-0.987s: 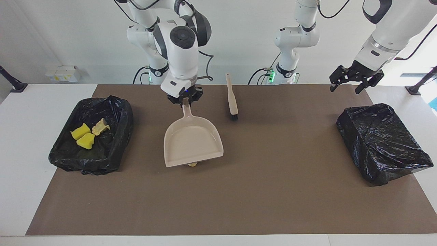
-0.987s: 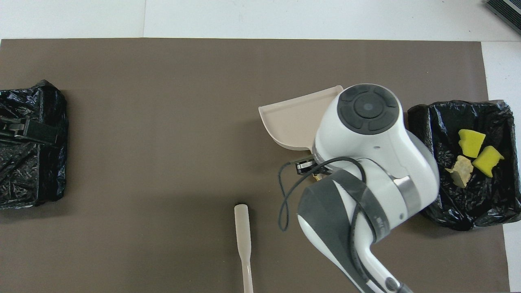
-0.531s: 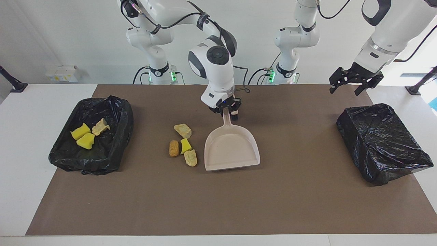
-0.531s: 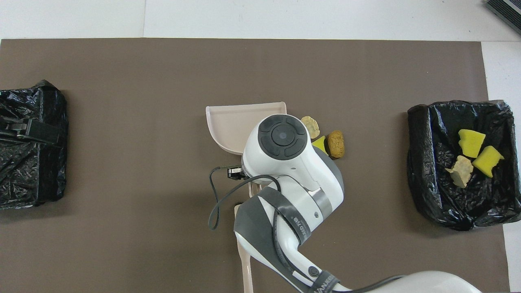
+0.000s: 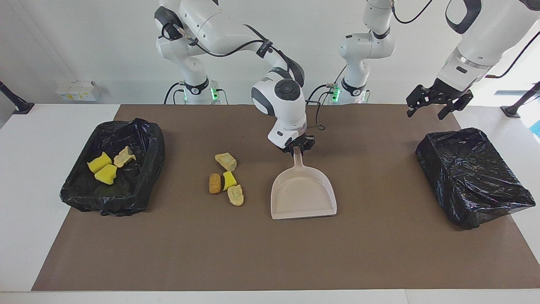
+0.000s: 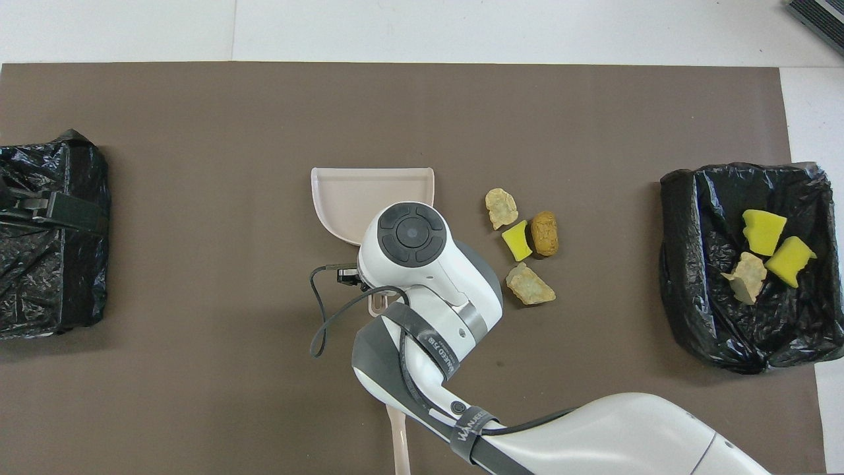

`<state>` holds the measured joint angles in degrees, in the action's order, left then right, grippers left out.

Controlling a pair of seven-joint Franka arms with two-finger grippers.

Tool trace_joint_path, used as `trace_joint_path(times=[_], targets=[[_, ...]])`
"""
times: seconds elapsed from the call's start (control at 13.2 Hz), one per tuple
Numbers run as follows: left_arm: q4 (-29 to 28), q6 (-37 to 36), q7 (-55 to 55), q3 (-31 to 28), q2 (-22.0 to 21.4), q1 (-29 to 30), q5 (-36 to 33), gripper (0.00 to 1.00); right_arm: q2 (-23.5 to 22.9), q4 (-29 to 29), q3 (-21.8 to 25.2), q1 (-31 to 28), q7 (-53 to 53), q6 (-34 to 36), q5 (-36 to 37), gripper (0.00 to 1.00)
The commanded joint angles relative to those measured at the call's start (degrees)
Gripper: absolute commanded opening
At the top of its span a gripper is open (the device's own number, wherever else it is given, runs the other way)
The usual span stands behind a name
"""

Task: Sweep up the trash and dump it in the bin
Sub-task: 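Bring the empty dustpan back to the table center with the right gripper, then reach the left gripper to the dustpan handle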

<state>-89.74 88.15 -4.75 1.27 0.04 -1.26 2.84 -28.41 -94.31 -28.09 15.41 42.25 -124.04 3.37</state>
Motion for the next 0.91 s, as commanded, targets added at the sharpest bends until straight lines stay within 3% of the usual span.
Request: trace_joint_path(times=[0.0,0.08,0.3,0.53,0.68,0.83], targets=[[-3.2,2.6,-0.6,-0.8,-2.1,-1.4,-1.1,1.00,-0.9,1.1,0.0,-0.2,1.0,-0.8,1.1,0.74],[-3.2,2.9,-0.6,-0.7,-2.0,-1.5,-1.1,1.00,-0.9,1.1,0.0,-0.2,0.7,-0.4,1.6,1.00],[-3.8,4.0,-0.4,-0.5,-1.4,-1.7,-1.1,1.00,0.2,1.2,-0.3,-1.0,0.6,2.7,2.2,1.00],[-7.5,8.4,-0.2,0.1,-1.6,-3.2,-1.1,1.00,6.0,1.1,-0.6,-4.3,-0.8,13.4,0.5,1.00],[-8.5,11.4,0.1,0.1,-0.8,-4.9,-1.1,1.00,12.4,-1.6,-0.6,-4.2,-3.5,19.4,0.2,1.00],[-8.9,13.7,0.1,0.1,1.6,-7.2,-1.1,1.00,20.2,-7.9,-0.5,-4.2,-4.4,21.4,-4.8,1.00]])
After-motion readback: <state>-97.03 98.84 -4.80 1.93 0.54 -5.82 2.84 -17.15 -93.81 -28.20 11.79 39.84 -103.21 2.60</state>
